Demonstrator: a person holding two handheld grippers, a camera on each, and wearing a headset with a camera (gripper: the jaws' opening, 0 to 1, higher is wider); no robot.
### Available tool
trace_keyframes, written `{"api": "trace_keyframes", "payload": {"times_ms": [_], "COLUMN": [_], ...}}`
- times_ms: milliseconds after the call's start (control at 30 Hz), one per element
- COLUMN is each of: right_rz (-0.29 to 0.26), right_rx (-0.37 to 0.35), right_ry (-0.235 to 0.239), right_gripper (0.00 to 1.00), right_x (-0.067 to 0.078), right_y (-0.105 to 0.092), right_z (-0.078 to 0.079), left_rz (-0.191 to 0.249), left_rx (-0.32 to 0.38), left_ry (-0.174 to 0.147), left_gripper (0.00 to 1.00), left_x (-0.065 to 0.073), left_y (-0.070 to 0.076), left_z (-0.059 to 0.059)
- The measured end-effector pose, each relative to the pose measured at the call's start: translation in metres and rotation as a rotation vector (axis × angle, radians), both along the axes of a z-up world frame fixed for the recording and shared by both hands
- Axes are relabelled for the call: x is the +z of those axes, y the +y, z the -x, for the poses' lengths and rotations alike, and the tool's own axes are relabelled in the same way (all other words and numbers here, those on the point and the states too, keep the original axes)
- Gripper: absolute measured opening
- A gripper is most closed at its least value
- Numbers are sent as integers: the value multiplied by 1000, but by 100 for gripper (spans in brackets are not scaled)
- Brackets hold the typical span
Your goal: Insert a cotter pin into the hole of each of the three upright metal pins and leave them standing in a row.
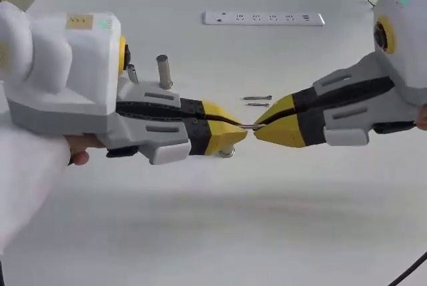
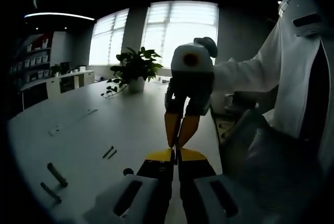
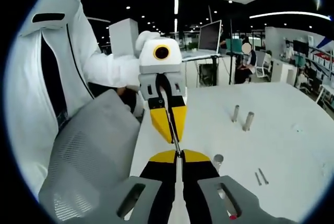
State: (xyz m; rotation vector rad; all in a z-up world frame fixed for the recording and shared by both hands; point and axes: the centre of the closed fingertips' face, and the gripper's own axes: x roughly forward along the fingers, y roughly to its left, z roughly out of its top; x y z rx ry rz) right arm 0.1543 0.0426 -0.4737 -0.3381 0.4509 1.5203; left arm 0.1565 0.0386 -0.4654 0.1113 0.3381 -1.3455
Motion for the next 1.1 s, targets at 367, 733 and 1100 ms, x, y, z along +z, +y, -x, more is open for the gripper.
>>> {"api": "trace_keyframes", "payload": {"times_ms": [367,733,1100], "right_rz": [54,268,335], "right_rx": [-106,-149,-121], "right_ry": [-33,-93,-102], "right_gripper": [0,0,0], "right_x": [-12,-55,-77], "right_y": [-14,-37,-37], "right_z": [-20,-44,-60], "left_rz": [-98,-250,-324], "left_rx": [68,65,31], "left_ry": [-103,-142,-135], "left_gripper": [14,23,25], "left_x": [-12,-44,-69], "left_y": [15,10,7], "left_z": [-30,-50,-69]}}
